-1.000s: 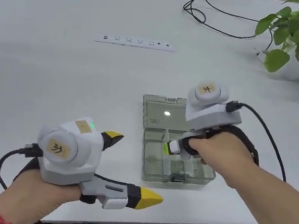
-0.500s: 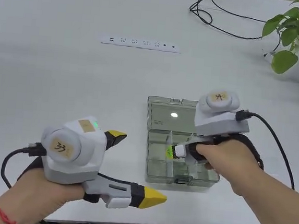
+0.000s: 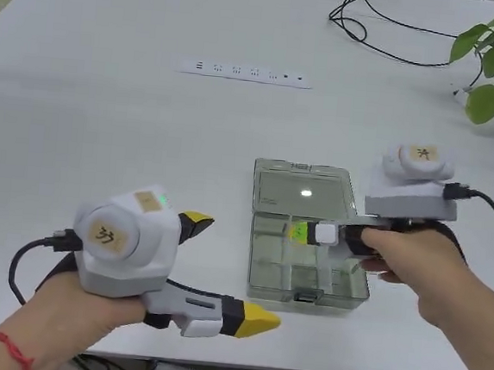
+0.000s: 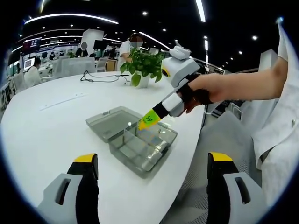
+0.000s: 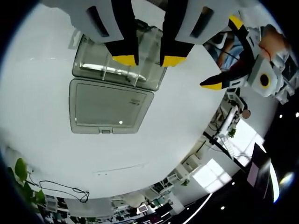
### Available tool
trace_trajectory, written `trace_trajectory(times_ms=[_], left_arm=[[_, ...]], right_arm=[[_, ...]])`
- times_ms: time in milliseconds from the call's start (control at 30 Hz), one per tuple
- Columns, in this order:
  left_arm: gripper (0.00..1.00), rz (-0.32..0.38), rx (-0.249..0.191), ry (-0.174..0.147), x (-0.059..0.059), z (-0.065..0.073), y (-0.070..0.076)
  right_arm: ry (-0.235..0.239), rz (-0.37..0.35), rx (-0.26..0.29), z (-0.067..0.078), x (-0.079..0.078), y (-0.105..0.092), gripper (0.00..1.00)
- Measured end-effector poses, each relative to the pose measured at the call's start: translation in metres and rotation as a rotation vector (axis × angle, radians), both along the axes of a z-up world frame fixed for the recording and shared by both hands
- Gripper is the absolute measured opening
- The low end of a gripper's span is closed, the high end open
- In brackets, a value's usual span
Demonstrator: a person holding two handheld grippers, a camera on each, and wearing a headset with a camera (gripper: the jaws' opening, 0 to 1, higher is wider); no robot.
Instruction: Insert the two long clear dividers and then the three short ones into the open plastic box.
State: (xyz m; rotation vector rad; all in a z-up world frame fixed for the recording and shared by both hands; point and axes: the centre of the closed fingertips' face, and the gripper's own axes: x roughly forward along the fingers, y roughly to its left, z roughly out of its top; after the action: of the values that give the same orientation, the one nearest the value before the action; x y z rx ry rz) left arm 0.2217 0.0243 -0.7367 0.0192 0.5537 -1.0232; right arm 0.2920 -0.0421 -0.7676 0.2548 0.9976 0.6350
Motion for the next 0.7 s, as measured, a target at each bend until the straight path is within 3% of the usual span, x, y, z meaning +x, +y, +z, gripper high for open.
trace_trajectory(times_ms=[133, 233, 333, 533, 700], left_arm=[[1.0, 0.016, -0.004, -0.015, -0.001, 0.005, 0.0], [0.95, 0.011, -0.006, -0.008, -0.005, 0.007, -0.002], [0.99, 0.017, 0.001, -0.014, -0.006, 0.006, -0.003], [1.0, 0.049, 0.006, -0.031, -0.003, 0.01, 0.001], [1.0, 0.077, 0.006, -0.038, -0.002, 0.013, 0.004]], right_arm=[[-0.041, 0.018, 0.026, 0.014, 0.002, -0.01, 0.25], [-0.083, 0.045, 0.03, 0.024, -0.001, -0.017, 0.27], [-0.112, 0.088, 0.032, 0.033, -0.007, -0.023, 0.3], [-0.175, 0.171, 0.022, 0.048, -0.012, -0.044, 0.36], [-0.246, 0.261, -0.023, 0.053, -0.008, -0.066, 0.41]])
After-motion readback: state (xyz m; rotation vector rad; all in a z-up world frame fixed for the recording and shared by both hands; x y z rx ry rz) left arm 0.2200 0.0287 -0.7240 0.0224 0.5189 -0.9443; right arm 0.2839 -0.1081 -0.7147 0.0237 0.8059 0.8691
